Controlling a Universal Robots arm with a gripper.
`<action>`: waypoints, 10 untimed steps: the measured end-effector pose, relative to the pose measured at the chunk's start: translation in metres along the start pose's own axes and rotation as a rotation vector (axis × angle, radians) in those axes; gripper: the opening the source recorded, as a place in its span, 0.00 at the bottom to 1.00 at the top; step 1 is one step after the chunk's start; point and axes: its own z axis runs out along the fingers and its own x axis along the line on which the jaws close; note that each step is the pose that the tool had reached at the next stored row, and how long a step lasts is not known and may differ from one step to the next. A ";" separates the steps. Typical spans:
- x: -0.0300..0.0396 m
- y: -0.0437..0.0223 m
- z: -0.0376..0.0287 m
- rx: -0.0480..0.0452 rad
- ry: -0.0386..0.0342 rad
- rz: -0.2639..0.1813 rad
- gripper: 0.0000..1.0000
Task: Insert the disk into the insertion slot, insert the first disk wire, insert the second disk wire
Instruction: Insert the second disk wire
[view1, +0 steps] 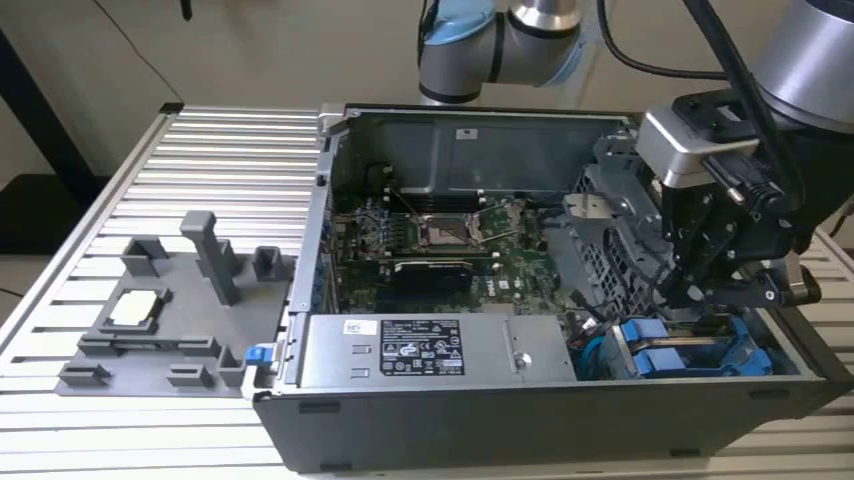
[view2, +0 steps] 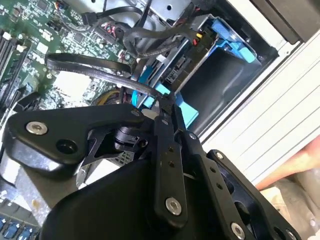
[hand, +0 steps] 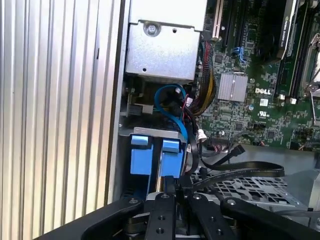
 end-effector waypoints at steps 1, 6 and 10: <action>0.0000 0.0000 0.0005 0.0011 -0.0089 0.006 0.16; 0.0009 -0.0054 0.0025 0.0008 -0.0307 0.026 0.16; 0.0030 -0.0147 0.0054 -0.0065 -0.0315 0.026 0.16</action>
